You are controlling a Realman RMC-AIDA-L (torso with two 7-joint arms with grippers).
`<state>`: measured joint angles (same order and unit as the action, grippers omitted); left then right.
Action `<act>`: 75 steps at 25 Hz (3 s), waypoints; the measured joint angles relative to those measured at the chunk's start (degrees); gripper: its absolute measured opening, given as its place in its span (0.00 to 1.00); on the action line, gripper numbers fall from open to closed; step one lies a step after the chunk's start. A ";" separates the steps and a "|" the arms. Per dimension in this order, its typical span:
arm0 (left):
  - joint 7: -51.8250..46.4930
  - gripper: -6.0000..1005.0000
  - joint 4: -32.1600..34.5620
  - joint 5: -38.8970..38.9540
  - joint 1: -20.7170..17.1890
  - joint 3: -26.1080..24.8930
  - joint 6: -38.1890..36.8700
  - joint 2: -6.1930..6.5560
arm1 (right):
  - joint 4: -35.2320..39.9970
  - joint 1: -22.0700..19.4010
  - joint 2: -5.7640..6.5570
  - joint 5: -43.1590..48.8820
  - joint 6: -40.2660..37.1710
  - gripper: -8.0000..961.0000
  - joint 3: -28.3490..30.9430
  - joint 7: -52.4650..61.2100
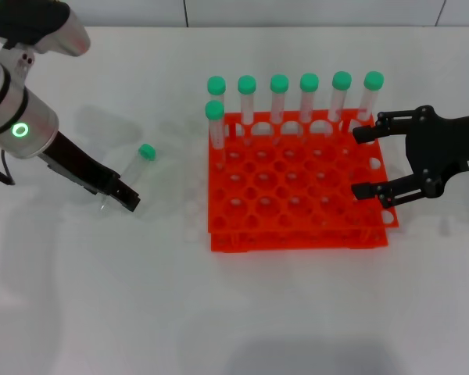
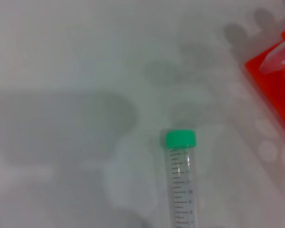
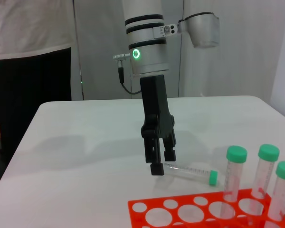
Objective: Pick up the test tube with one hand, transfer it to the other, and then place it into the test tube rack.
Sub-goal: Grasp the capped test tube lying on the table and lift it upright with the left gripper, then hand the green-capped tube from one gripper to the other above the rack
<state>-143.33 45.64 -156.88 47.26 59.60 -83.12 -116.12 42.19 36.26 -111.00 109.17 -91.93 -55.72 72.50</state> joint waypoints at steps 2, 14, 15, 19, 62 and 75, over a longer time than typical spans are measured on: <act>-0.50 0.86 -0.05 -0.82 0.05 0.39 0.12 -0.13 | 0.00 -0.07 0.00 0.00 0.00 0.88 0.00 -0.03; -1.75 0.53 -0.13 -2.90 0.12 0.51 1.05 -0.62 | 0.01 -0.11 -0.12 -0.01 0.01 0.88 0.00 -0.08; -1.75 0.53 -0.16 -2.98 0.12 0.52 1.11 -0.64 | 0.01 -0.08 -0.17 -0.01 0.02 0.88 0.00 -0.08; -1.77 0.52 -0.56 -3.26 0.32 0.77 1.68 -0.71 | 0.03 0.01 -0.25 -0.01 0.44 0.88 0.00 -0.08; 36.36 0.19 14.00 42.54 -11.67 4.03 19.86 -2.24 | 0.17 -0.09 -0.77 -0.55 0.77 0.87 0.63 0.25; 63.55 0.19 -19.09 60.08 1.34 0.94 7.17 4.03 | 0.18 0.25 -1.61 -0.54 1.57 0.87 0.52 -0.22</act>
<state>-79.78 26.55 -96.79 48.60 60.54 -75.95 -112.09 42.36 36.50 -112.61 108.63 -90.36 -55.20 72.28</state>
